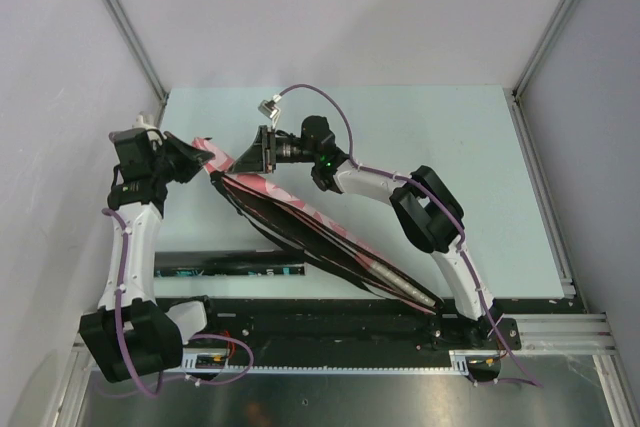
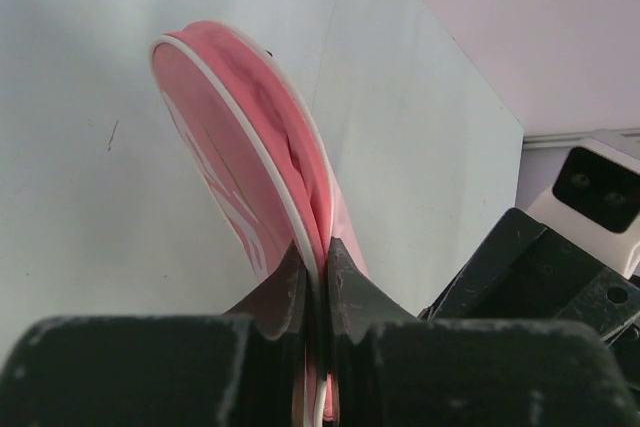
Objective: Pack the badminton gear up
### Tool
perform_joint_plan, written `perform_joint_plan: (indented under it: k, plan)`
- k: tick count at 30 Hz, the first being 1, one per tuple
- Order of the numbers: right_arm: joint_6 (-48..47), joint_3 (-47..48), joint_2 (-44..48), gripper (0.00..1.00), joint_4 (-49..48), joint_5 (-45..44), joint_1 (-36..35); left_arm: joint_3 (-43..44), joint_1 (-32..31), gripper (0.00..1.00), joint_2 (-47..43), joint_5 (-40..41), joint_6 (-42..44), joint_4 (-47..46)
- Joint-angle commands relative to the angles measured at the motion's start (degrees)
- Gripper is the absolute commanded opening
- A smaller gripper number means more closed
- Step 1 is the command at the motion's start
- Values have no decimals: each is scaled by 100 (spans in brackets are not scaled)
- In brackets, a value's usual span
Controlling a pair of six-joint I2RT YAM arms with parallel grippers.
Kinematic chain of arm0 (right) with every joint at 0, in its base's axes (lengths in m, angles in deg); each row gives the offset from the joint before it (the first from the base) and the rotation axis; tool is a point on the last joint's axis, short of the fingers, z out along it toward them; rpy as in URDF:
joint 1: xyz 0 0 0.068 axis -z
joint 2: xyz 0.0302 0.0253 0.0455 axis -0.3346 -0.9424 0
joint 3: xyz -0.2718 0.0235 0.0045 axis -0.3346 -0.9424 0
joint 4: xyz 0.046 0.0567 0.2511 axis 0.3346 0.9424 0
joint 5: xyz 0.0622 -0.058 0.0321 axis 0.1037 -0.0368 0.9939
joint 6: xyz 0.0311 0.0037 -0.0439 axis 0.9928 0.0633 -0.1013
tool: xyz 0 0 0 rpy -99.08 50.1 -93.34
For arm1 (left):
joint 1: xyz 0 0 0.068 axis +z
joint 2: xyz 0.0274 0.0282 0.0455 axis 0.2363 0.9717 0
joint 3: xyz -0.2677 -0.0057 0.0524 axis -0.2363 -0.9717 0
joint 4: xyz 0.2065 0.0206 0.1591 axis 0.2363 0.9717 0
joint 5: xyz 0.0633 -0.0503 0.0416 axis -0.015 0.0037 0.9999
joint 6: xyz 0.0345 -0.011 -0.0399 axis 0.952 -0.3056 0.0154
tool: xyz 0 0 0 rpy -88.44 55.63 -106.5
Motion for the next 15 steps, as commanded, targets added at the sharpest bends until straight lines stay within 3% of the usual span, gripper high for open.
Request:
perform_joint_plan:
  k: [1, 5, 9, 15]
  plan:
    - [473, -95, -193, 34, 212, -300, -8, 119, -69, 0, -455, -757, -79, -834]
    - [69, -17, -131, 35, 942, -511, -78, 101, -78, 0, -499, -792, -149, -922]
    - [-765, 334, -9, 36, 2432, -1072, -201, 75, -78, 1, -534, -792, -185, -966]
    - [-1320, 616, 53, 38, 3272, -1470, -395, 49, -78, 0, -552, -792, -220, -1036]
